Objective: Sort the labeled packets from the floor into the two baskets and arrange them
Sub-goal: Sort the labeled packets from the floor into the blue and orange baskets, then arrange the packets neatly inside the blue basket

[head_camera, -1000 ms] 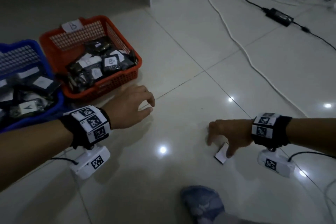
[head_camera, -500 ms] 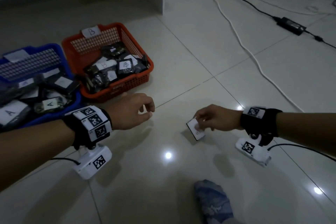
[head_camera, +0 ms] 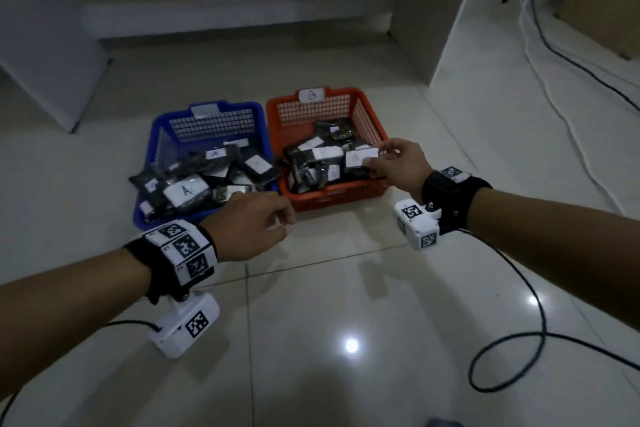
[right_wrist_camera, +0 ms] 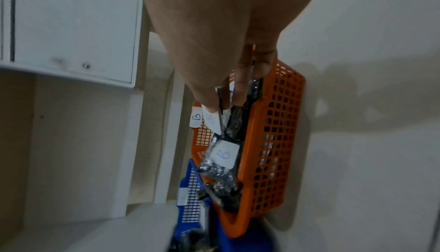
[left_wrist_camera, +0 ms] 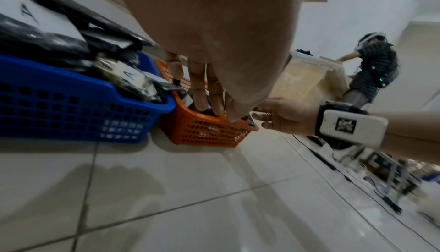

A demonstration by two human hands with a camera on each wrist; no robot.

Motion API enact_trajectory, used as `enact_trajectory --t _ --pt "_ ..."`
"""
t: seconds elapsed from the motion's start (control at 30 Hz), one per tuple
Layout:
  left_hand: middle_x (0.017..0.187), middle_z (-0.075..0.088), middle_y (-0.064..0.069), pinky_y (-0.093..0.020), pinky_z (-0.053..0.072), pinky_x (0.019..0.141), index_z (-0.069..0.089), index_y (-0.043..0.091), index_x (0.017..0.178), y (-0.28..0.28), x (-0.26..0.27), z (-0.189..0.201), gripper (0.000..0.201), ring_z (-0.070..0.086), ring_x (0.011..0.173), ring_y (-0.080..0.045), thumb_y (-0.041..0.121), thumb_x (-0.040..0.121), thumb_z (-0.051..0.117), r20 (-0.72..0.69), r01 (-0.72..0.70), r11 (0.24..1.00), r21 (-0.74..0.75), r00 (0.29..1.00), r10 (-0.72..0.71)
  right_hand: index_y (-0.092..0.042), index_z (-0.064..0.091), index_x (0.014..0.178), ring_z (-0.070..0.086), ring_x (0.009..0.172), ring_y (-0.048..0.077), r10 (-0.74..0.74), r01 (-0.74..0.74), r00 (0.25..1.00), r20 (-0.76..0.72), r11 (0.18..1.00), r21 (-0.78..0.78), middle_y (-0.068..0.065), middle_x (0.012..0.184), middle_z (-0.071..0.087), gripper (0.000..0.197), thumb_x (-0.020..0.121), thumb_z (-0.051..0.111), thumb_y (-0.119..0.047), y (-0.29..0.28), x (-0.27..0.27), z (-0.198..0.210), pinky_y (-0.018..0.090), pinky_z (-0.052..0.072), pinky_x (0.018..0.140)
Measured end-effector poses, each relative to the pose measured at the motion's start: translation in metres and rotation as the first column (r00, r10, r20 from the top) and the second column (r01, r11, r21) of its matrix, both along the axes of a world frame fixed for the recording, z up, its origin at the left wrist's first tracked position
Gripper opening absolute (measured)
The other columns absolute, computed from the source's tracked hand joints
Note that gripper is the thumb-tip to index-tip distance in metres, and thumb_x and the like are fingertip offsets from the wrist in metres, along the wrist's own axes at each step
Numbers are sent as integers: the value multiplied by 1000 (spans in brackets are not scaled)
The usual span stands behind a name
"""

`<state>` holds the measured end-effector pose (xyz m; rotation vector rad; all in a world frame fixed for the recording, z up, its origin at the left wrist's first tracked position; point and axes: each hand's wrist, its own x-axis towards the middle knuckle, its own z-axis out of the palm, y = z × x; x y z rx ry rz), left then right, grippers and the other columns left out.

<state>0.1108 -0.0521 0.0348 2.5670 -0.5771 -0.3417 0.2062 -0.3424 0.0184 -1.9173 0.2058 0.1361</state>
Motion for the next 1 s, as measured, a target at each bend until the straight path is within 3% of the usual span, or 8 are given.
enact_trajectory --t 0.07,0.13,0.3,0.4,0.47,0.63,0.8,1.0 --pt "93 63 19 -35 53 84 66 34 95 16 5 7 7 59 88 0 29 89 65 27 -51 998 -28 998 52 -20 63 94 66 78 21 55 -42 998 28 933 -359 5 90 69 29 78 84 -31 2 11 -9 30 51 73" --pt "95 64 16 -36 54 83 67 31 95 32 15 19 8 60 88 -1 26 88 68 93 -110 991 -72 989 116 -21 64 103 63 92 24 74 -42 996 42 852 -522 3 97 66 37 79 81 -43 0 13 -14 26 43 78" --pt "98 68 12 -15 49 77 69 23 96 70 58 71 5 62 88 1 21 91 69 119 -315 922 -227 930 347 -19 58 120 67 86 27 0 20 998 57 934 -358 3 88 65 61 76 80 -54 -9 14 -16 43 57 79" --pt "97 70 7 -20 51 81 70 24 96 97 86 104 6 65 89 -10 24 90 71 89 -377 895 -239 909 407 -21 55 122 63 76 18 -72 100 991 111 958 -270 0 82 59 50 84 76 -47 -3 13 -5 32 49 63" --pt "94 70 4 -11 47 71 70 20 100 114 98 122 9 64 83 -9 23 91 70 58 -420 874 -246 893 445 -21 54 122 60 72 18 -67 124 974 215 958 -259 1 83 58 43 88 73 -38 7 16 4 28 43 58" --pt "95 73 4 -11 43 57 70 22 102 154 120 138 11 68 82 -8 26 92 69 -64 -475 863 -172 879 472 -25 57 110 55 80 4 277 -122 871 406 922 -367 -5 95 58 28 88 73 -21 65 46 35 15 42 70" --pt "93 72 1 -15 46 69 71 20 100 181 126 152 9 66 79 -7 23 91 70 -134 -447 889 -103 892 432 -29 57 107 56 80 -1 642 -455 734 221 707 -542 -16 92 55 23 89 70 -23 154 91 89 20 44 69" --pt "95 71 5 -15 44 70 71 22 100 214 126 183 11 65 82 -2 25 90 71 -171 -413 905 -102 903 393 -19 65 109 65 87 11 651 -544 759 16 648 -532 -5 96 66 19 91 69 -25 228 128 149 27 54 74"
